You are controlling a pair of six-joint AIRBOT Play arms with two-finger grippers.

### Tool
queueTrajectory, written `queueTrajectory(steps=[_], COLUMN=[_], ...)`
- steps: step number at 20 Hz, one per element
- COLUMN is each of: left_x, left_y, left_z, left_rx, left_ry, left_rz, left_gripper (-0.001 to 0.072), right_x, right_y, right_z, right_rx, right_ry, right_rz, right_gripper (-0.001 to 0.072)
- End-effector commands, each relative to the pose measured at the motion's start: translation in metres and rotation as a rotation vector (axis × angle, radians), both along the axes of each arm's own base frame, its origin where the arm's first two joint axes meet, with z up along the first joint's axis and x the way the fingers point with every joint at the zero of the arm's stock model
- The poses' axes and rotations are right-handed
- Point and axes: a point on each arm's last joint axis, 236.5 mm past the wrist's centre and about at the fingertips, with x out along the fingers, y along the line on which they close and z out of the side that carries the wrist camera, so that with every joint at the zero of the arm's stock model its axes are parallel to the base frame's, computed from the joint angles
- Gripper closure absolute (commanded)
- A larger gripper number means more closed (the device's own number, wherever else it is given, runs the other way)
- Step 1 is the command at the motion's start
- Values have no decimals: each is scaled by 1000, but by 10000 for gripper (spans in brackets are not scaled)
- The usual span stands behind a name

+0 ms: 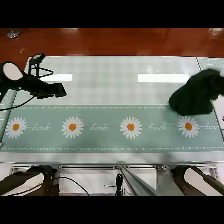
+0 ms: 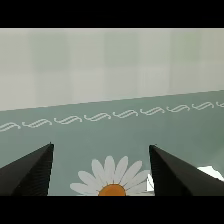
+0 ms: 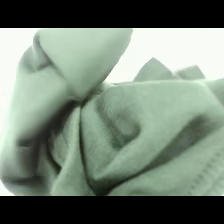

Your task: Fold the shirts.

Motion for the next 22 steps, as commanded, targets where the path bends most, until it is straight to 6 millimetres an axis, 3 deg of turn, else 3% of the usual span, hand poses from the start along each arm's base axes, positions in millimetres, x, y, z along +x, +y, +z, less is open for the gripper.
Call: queueTrajectory(steps=[1, 3, 6, 8, 10, 12, 14, 19, 22], left_x=[-18, -38, -65, -76, -79, -79, -78, -78, -78], left_y=[-4, -21, -31, -30, -30, -30, -30, -30, -30], left_z=[34, 46, 58, 62, 64, 64, 63, 63, 61], left_rx=[-42, -131, -198, -198, -199, -199, -199, -199, -198], left_ry=[-81, -146, -242, -271, -282, -283, -280, -280, -273], left_rz=[6, 18, 42, 40, 38, 40, 40, 40, 41], left_gripper=[3, 3, 3, 3, 3, 3, 3, 3, 3], right_x=[12, -3, -35, -54, -68, -77, -82, -88, -96], right_y=[44, 84, 151, 189, 220, 251, 288, 394, 463], right_z=[151, 221, 289, 319, 322, 290, 238, 63, -17], right_rx=[-146, -198, -234, -242, -226, -178, -123, 55, 154], right_ry=[-308, -459, -610, -675, -677, -566, -418, -58, 83], right_rz=[130, 214, 387, 505, 604, 721, 845, 1007, 1060], right_gripper=[685, 685, 685, 686, 685, 686, 685, 685, 685])
